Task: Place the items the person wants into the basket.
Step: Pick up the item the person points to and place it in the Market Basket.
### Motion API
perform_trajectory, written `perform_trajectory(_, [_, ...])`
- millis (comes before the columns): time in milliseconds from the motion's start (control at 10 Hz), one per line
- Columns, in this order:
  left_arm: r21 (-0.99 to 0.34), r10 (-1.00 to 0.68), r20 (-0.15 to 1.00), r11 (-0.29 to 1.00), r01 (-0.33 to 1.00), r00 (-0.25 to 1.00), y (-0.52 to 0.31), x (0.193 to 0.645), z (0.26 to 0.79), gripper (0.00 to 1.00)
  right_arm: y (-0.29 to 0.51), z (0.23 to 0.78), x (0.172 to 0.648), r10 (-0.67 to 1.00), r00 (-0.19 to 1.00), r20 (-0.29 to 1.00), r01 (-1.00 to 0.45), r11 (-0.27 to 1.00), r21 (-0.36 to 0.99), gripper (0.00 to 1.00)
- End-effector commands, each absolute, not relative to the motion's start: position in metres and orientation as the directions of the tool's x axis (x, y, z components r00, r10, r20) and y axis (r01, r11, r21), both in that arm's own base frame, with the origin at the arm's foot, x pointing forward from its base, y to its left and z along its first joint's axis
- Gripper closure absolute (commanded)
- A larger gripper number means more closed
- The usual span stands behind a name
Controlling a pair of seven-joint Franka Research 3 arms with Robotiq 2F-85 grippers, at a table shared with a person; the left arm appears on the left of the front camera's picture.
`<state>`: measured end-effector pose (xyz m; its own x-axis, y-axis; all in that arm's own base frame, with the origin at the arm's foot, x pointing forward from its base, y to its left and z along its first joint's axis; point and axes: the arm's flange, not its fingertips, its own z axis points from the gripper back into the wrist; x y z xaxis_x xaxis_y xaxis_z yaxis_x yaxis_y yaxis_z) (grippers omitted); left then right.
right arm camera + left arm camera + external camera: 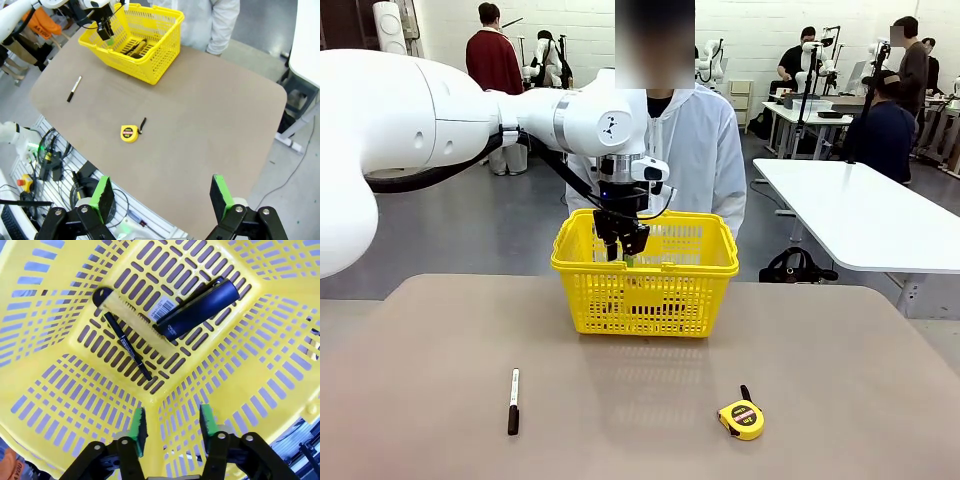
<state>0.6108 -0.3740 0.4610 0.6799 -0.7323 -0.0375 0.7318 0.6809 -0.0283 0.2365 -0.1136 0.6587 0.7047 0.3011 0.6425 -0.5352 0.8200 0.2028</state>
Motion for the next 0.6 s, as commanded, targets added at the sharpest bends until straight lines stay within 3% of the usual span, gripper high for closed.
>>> perform_trajectory(0, [-0.012, -0.751, -0.057, 0.659, 0.752, 0.658, -0.3792, 0.6221, 0.4663, 0.00, -0.1121, 0.6542, 0.2364, 0.306, 0.703, 0.643, -0.541, 0.816, 0.204, 0.00])
perform_trajectory(500, [-0.019, -0.736, -0.055, 0.676, 0.737, 0.674, -0.3763, 0.6200, 0.4751, 0.00, -0.1121, 0.6542, 0.2364, 0.306, 0.703, 0.643, -0.541, 0.816, 0.204, 0.00])
